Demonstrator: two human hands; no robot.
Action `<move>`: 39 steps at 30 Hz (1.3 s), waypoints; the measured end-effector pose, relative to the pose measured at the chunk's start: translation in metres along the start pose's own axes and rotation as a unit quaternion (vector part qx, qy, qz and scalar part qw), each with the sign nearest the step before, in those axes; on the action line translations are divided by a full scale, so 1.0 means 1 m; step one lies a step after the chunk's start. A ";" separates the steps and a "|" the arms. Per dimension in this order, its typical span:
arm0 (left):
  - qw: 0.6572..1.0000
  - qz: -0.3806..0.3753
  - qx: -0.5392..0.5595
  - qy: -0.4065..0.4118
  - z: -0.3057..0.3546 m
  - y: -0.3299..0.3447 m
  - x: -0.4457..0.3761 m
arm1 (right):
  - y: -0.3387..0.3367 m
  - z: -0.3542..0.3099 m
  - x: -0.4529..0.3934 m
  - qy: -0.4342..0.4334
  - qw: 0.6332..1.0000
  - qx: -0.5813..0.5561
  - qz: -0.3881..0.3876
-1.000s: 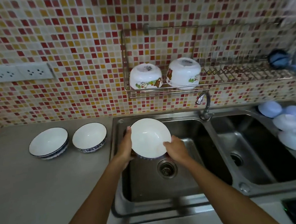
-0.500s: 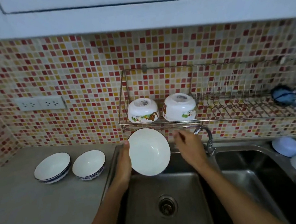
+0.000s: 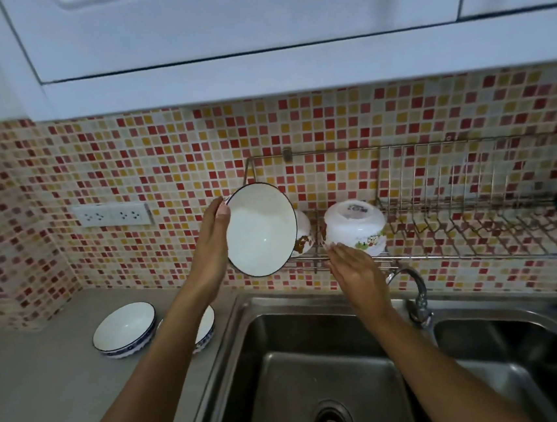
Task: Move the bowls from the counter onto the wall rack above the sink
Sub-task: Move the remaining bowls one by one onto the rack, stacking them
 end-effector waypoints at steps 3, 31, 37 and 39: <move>0.999 -0.020 -0.002 0.045 0.021 0.019 -0.022 | 0.006 0.000 0.002 0.009 1.000 -0.004 -0.001; 0.745 -0.183 -0.509 0.390 -0.030 0.103 -0.075 | 0.016 0.000 0.007 0.022 0.996 -0.046 0.078; 0.755 -0.196 -0.508 0.365 -0.046 0.109 -0.074 | 0.013 -0.002 0.007 0.028 0.995 -0.055 0.077; 0.755 -0.203 -0.509 0.361 -0.051 0.109 -0.072 | 0.012 -0.003 0.007 0.028 0.995 -0.056 0.078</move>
Point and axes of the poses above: each hand's wrist, its own x-axis away from the middle knuckle, its own y-axis out of the palm, z = x × y, the point moved 4 cm from there along -x, towards the middle knuckle, and after that the axes turned 12 degrees about y, right-handed, at the moved point
